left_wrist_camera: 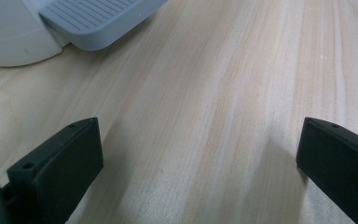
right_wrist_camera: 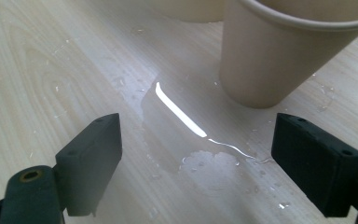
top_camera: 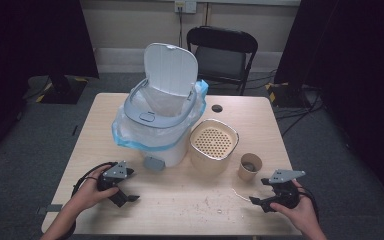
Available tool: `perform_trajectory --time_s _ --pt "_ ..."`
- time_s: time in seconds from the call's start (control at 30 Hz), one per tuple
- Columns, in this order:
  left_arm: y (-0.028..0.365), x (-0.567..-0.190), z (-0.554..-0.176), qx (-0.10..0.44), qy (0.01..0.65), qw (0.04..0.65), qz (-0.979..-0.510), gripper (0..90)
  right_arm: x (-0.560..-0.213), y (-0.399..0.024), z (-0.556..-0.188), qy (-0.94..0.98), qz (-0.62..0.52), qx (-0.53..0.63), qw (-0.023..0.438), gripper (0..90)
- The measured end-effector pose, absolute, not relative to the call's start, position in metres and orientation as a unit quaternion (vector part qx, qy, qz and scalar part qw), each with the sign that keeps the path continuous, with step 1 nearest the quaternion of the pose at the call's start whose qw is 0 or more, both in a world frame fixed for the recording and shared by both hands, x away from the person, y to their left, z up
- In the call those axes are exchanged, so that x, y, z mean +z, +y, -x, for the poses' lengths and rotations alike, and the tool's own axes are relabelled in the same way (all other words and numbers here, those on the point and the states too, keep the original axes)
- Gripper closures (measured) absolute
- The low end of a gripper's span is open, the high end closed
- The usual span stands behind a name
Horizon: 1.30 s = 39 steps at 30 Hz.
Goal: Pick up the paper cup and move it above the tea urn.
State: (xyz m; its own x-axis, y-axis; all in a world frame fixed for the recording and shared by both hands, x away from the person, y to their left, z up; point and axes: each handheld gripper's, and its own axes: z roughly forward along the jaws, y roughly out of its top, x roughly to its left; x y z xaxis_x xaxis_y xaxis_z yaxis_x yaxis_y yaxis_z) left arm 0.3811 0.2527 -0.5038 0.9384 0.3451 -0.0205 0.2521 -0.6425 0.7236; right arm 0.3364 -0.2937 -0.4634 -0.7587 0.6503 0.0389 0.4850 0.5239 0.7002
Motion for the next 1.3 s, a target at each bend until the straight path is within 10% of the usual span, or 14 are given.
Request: perform_trajectory --time_s 1.3 --pt "0.253 -0.504 -0.381 0.058 0.165 0.388 -0.905 0.0 -0.483 -0.285 -0.391 0.824 -0.367 0.405 0.15 21.0"
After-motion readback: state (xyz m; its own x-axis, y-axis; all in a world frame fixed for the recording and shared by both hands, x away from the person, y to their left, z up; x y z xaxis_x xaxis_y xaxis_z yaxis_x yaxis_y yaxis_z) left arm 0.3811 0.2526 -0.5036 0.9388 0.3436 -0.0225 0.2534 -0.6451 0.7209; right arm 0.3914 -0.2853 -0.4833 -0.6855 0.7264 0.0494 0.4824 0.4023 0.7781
